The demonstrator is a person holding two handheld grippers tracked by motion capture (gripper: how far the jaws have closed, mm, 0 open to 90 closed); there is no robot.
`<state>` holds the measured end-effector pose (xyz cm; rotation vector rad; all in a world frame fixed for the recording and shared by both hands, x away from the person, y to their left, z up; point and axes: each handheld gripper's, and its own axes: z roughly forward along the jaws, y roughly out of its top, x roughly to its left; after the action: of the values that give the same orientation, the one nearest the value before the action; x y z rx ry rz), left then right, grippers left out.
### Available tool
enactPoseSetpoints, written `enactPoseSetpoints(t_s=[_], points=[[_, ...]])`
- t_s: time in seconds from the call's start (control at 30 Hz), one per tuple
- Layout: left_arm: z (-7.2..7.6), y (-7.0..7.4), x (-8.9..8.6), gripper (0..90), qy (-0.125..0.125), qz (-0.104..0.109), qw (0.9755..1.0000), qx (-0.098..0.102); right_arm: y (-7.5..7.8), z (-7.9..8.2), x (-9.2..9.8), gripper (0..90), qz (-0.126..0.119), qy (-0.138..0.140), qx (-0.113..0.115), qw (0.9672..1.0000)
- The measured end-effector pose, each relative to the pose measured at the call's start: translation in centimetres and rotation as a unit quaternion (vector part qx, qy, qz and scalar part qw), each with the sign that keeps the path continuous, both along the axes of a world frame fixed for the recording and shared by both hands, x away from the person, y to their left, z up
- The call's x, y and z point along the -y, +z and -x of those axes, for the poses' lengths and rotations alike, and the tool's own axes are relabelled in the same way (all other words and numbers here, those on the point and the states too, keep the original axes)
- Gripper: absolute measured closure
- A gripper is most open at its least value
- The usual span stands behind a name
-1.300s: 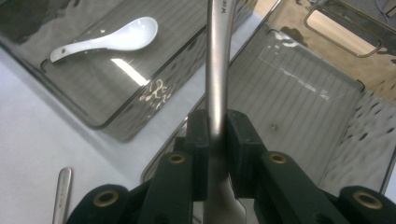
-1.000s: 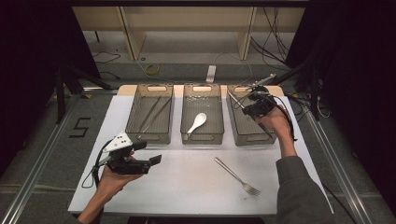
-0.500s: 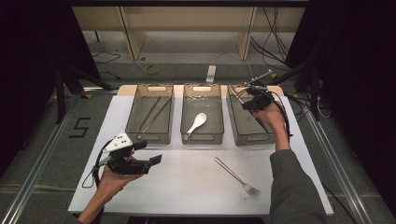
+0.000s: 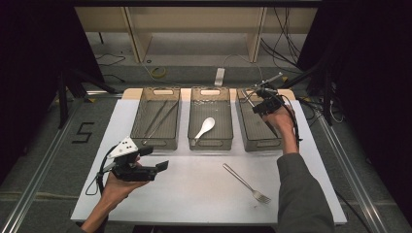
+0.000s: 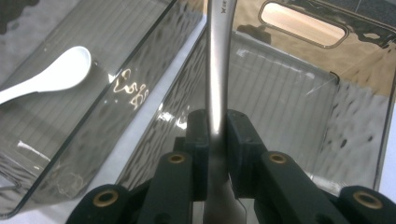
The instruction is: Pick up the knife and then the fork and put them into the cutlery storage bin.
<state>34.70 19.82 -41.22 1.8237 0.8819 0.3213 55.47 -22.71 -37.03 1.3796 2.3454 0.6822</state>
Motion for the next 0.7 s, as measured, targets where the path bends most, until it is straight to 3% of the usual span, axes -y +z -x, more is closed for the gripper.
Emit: enactPoseSetpoints(t_s=[0.33,0.7], points=[[0.02,-0.01,0.08,16.8,-0.001,0.000,1.0000,0.001,-0.42,-0.43,-0.39,80.7,-0.006,-0.015,0.007,0.9999],[0.00,0.01,0.11,16.8,-0.002,0.002,1.0000,0.000,-1.06,-0.94,-0.56,80.6,-0.008,-0.029,-0.001,0.9995]])
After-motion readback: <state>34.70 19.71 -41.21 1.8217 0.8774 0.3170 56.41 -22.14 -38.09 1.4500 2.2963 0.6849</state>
